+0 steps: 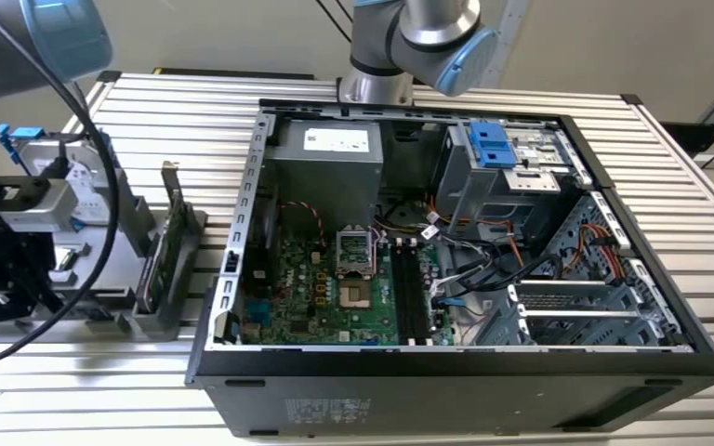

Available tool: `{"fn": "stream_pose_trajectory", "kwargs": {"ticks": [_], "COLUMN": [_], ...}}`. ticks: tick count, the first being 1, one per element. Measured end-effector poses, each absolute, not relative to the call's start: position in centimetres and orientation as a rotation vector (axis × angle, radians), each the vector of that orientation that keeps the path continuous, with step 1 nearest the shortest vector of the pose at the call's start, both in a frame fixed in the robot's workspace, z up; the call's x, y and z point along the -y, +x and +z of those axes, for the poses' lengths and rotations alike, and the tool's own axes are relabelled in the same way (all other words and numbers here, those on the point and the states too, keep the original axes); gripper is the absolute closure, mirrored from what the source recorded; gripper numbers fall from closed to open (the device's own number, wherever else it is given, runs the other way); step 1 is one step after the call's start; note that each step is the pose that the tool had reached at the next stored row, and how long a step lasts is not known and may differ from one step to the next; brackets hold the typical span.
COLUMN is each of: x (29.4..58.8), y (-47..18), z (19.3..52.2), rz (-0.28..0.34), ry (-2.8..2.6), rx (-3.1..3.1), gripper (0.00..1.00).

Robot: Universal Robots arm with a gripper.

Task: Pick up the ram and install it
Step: 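Pick up the ram and move it above insertion slot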

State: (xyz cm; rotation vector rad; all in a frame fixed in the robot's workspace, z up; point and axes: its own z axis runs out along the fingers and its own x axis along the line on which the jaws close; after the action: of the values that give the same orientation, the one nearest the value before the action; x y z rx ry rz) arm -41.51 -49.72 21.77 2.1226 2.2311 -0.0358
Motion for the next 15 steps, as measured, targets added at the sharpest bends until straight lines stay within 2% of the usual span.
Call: {"fn": "stream_pose_trajectory", "kwargs": {"ticks": [15], "x": [49.72], "y": [-41.51], "z": [22.36], "rz": [-0.036], "ry": [2.123], "rx": [-2.231], "gripper": [1.0]}}
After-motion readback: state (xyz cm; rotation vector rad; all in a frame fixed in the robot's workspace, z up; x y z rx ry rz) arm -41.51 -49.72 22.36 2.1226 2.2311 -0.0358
